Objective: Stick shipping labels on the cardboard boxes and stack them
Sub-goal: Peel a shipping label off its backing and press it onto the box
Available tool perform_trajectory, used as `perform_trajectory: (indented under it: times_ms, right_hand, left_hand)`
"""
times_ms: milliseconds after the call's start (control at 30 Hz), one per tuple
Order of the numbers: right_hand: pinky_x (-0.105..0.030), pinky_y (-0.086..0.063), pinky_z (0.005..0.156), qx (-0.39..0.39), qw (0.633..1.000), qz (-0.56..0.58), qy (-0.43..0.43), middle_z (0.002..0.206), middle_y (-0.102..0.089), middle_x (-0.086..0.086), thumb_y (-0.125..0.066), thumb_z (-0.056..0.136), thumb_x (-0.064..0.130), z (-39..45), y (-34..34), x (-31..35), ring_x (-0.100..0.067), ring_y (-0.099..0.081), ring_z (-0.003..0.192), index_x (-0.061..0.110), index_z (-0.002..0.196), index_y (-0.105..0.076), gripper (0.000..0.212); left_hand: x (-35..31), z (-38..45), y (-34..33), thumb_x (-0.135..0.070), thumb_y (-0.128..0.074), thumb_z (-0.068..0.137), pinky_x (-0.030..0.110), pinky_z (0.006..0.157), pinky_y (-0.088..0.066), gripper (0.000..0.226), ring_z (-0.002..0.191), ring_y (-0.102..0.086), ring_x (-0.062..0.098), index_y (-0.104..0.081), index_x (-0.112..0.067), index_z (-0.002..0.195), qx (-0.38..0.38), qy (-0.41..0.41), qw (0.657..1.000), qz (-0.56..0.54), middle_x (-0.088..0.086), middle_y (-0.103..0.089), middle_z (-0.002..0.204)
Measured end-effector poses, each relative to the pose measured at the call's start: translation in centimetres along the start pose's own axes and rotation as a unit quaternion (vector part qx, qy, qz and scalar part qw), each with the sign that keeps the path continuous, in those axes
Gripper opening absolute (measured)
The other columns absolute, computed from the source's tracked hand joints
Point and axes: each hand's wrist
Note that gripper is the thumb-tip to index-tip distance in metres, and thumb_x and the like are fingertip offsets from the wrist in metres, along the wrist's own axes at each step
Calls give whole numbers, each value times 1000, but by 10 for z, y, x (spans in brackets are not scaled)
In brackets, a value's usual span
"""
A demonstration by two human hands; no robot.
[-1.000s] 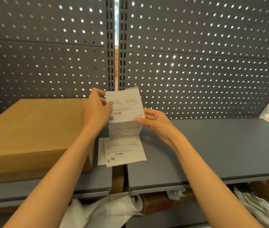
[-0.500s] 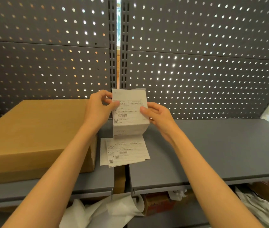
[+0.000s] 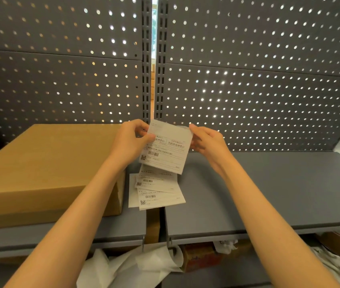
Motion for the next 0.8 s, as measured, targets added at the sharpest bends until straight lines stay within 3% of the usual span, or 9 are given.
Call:
perform_trajectory:
  times_ms: [100, 167, 233, 400, 633, 700, 800]
  right_hand:
    - [-23, -50, 68, 11, 1000, 25, -14, 80, -67, -4, -57, 93, 26, -2, -1, 2, -9, -58, 63, -2, 101, -67, 31]
    - [-23, -49, 65, 11, 999, 37, -29, 76, -65, -2, -57, 92, 25, -3, -2, 3, -8, -56, 59, -3, 104, -67, 33]
    - [-20, -48, 63, 21, 997, 56, -41, 71, -64, 3, -57, 91, 23, -5, -4, 4, -6, -55, 56, 2, 98, -69, 25]
    - [-26, -48, 69, 45, 991, 114, -55, 70, -63, 0, -59, 86, 16, -6, -9, 6, -12, -58, 66, 12, 74, -65, 14]
    - [-25, -48, 67, 62, 990, 114, -60, 68, -62, 0, -58, 84, 14, -6, -11, 5, -11, -59, 64, 12, 70, -63, 15]
    - [-25, -47, 67, 71, 988, 117, -72, 67, -60, 0, -59, 82, 14, -6, -11, 4, -12, -53, 64, 13, 69, -63, 14]
    - [-20, -43, 55, 83, 983, 129, -100, 59, -54, 3, -58, 81, 14, -7, -12, 4, -9, -40, 53, 16, 61, -63, 21]
  left_hand:
    - [-3, -3, -4, -13, -71, 80, 30, 71, -52, 28, 86, -61, 19, -54, -18, 102, -18, -21, 999, 28, -1, -62, 94]
    - [-8, -7, -9, -17, -73, 77, 29, 79, -47, 46, 97, -54, 17, -49, -20, 116, -36, -71, 993, 88, -3, -53, 108]
    - [-13, -11, -14, -20, -73, 78, 27, 89, -36, 49, 108, -44, 14, -51, -25, 121, -49, -143, 974, 170, -4, -47, 115]
    - [-18, -11, -25, -21, -68, 83, 23, 83, -24, 22, 97, -44, 15, -66, -24, 105, -38, -266, 936, 229, -4, -57, 104]
    - [-14, -11, -29, -24, -65, 86, 23, 77, -22, 13, 89, -44, 13, -68, -26, 99, -36, -278, 928, 245, -6, -60, 98]
    - [-14, -12, -28, -24, -66, 86, 26, 77, -26, 10, 87, -47, 15, -69, -25, 95, -35, -278, 930, 238, -5, -61, 97]
    - [-16, -13, -28, -24, -67, 84, 27, 76, -29, 6, 87, -50, 17, -69, -24, 90, -38, -274, 935, 224, -5, -62, 94]
Point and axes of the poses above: each hand's wrist, its own z-axis towards the middle knuckle, its own y-axis out of the back of the hand, x = y × z
